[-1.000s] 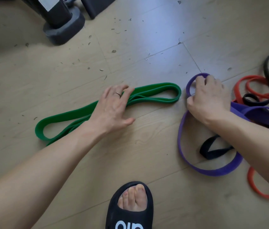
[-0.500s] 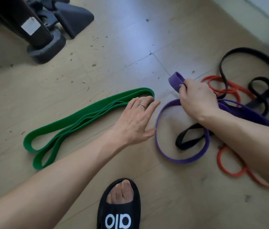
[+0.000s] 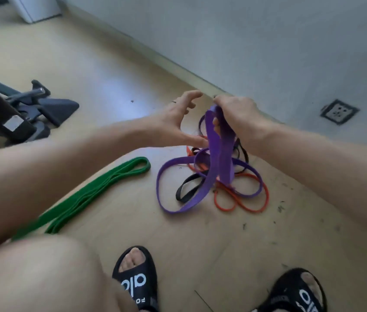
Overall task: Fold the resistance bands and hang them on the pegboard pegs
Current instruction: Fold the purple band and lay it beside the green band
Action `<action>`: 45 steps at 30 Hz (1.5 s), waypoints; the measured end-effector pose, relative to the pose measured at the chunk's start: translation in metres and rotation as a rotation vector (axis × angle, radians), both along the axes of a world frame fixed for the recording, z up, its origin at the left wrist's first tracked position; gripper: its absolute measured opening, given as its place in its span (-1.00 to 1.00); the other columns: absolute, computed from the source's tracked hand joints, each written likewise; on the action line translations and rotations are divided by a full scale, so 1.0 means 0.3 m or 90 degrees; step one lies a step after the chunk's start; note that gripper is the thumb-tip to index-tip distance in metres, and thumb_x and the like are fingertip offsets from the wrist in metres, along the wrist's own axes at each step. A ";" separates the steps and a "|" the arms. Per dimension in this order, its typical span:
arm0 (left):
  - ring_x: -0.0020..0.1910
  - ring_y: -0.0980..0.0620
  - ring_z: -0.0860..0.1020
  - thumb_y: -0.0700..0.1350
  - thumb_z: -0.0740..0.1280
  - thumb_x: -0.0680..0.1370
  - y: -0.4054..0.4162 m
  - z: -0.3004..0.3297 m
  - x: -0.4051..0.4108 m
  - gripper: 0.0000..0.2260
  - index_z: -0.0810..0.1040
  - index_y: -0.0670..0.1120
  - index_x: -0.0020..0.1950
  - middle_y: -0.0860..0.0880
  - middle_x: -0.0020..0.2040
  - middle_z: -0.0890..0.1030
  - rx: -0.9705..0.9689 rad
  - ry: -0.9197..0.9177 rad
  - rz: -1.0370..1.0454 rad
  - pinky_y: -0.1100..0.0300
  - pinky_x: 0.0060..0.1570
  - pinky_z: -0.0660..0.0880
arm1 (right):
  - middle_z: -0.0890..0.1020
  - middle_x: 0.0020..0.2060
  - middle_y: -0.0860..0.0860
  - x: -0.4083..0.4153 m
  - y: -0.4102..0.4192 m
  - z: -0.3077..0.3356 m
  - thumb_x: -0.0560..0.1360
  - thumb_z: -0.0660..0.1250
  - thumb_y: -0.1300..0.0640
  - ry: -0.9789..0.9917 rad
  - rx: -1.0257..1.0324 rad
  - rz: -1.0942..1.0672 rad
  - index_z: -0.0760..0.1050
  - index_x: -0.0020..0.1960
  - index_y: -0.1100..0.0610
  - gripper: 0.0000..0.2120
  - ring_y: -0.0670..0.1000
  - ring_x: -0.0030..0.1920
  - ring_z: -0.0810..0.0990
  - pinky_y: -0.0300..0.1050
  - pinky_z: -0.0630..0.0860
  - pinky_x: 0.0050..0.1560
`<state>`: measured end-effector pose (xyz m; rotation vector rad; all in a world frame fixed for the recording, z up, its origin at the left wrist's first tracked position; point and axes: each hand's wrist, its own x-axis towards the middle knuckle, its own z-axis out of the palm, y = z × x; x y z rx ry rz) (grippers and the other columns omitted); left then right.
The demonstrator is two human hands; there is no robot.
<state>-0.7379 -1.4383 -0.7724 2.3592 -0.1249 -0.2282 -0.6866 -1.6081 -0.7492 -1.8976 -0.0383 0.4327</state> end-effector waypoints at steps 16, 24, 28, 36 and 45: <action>0.01 -0.03 0.62 -0.20 0.48 0.51 -0.459 0.286 -0.165 -0.74 0.48 -0.15 0.13 -0.08 -0.04 0.60 -0.328 -0.063 -0.109 -0.12 0.21 0.60 | 0.32 -0.55 0.02 -0.262 -0.346 0.365 0.46 0.43 0.17 -0.068 0.295 -0.083 0.42 -0.30 0.16 -0.76 0.01 -0.51 0.28 -0.06 0.28 -0.39; -0.17 -0.07 0.59 0.08 0.54 0.38 -0.522 0.289 -0.178 -0.58 0.54 -0.20 0.00 -0.05 -0.20 0.58 -0.247 -0.088 -0.098 -0.29 0.08 0.57 | 0.15 -0.46 0.02 -0.252 -0.428 0.396 0.46 0.38 0.20 -0.031 0.375 -0.062 0.34 -0.35 0.09 -0.72 0.03 -0.43 0.19 -0.06 0.22 -0.38; -0.26 0.00 0.62 0.05 0.60 0.41 -0.503 0.282 -0.151 -0.63 0.53 -0.15 -0.04 0.12 -0.28 0.59 -0.180 -0.094 -0.086 0.02 -0.12 0.61 | 0.28 -0.47 0.02 -0.232 -0.471 0.387 0.47 0.37 0.17 -0.054 0.325 -0.075 0.47 -0.14 0.15 -0.91 0.03 -0.42 0.33 -0.10 0.40 -0.26; -0.15 -0.06 0.64 -0.04 0.50 0.41 -0.441 0.258 -0.135 -0.78 0.56 -0.01 -0.02 -0.03 -0.14 0.64 -0.032 -0.072 -0.103 -0.08 0.02 0.64 | 0.57 -0.35 0.05 -0.234 -0.476 0.351 0.53 0.38 0.24 0.001 0.262 -0.068 0.59 -0.05 0.18 -0.98 0.01 -0.28 0.62 0.06 0.70 -0.07; -0.16 -0.25 0.55 0.30 0.46 0.30 -0.393 0.288 -0.132 -0.53 0.59 -0.05 -0.05 -0.17 -0.16 0.62 0.012 -0.116 -0.108 -0.19 -0.05 0.55 | 0.54 0.16 0.16 -0.198 -0.477 0.304 0.51 0.32 0.35 -0.179 -0.177 -0.058 0.43 0.26 0.21 -0.67 0.15 0.11 0.57 0.03 0.56 0.11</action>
